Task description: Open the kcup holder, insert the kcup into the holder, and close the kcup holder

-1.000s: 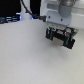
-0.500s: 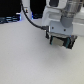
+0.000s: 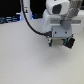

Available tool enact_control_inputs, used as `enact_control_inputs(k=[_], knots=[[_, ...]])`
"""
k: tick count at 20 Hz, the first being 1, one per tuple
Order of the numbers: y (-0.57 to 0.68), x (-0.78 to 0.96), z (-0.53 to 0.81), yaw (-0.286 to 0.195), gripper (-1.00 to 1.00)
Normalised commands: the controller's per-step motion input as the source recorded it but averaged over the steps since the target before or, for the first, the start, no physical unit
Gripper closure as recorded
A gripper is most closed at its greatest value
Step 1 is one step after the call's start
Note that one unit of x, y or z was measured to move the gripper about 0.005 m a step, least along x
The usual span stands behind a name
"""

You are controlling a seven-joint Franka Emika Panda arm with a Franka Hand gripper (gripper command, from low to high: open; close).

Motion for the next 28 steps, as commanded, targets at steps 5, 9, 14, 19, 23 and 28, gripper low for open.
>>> enact_control_inputs(k=[5,9,14,19,23,28], knots=[[0.55,-0.38,0.04,0.111,-1.0],[0.55,-0.49,0.12,0.09,-1.0],[0.55,-0.6,0.05,0.081,-1.0],[0.54,-0.84,-0.01,0.042,-1.0],[0.43,-0.96,-0.03,0.039,-1.0],[0.44,-0.92,-0.02,0.048,-1.0]])
